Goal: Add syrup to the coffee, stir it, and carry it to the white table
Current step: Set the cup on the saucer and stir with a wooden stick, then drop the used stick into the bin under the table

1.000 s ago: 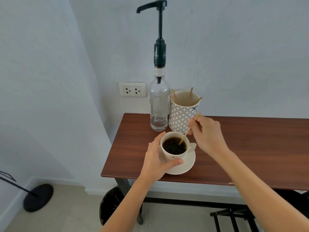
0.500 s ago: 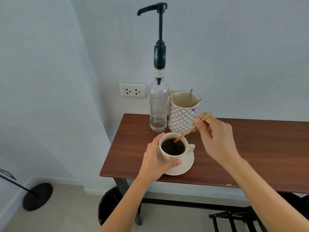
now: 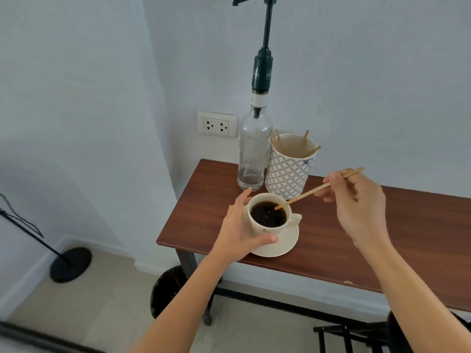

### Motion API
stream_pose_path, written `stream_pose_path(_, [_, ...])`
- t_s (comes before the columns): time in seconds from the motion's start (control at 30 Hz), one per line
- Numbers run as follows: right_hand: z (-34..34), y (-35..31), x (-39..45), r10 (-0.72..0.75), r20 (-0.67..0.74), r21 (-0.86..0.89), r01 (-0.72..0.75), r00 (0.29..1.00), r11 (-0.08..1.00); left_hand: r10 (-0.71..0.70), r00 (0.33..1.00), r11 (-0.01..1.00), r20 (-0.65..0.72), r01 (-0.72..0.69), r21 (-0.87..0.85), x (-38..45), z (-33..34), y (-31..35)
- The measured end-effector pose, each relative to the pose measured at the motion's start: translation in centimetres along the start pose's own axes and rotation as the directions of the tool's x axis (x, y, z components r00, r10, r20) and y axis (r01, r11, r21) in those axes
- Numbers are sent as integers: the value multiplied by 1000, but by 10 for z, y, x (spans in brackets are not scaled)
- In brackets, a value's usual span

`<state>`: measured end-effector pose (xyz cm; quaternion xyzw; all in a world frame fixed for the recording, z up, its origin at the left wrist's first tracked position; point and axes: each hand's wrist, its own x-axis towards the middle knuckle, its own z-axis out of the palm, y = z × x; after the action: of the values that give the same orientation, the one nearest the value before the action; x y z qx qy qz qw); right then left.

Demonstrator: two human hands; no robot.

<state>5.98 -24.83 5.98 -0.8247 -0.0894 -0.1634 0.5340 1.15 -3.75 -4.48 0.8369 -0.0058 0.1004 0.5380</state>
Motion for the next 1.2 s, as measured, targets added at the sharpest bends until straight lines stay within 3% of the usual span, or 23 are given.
stream_pose_path(0.13, [-8, -6, 11, 270, -30, 370, -240, 962, 897, -9, 994, 995, -112, -2, -99, -12, -5, 5])
stream_pose_path(0.23, [-7, -26, 12, 338, 40, 560, -301, 940, 772, 9, 970, 995, -243, -32, -91, -17, -36, 10])
stream_pose_path(0.4, [42, -73, -6, 338, 109, 658, -323, 935, 681, 12, 873, 1000, -488, -17, -6, -12, -132, -38])
stream_pose_path(0.53, [126, -106, -39, 352, 115, 643, -340, 929, 686, -51, 867, 983, -495, 132, 131, -6, -220, -103])
stream_pose_path(0.67, [235, -121, -83, 330, 83, 533, -322, 940, 782, -46, 919, 938, -392, 175, 300, 13, -293, -164])
stream_pose_path(0.77, [313, -122, -115, 214, 85, 269, -229, 973, 936, -53, 943, 885, -328, 197, 421, 29, -325, -201])
stream_pose_path(0.83, [357, -112, -133, 164, 150, 60, -174, 975, 983, -31, 961, 849, -274, 170, 500, 38, -335, -222])
stream_pose_path(1.0, [433, -51, -157, 229, 282, -252, -158, 932, 955, -35, 983, 821, -181, 132, 556, 57, -343, -257])
stream_pose_path(1.2, [470, 1, -161, 422, 338, -354, -302, 841, 885, -94, 983, 827, -156, 164, 538, 68, -341, -276])
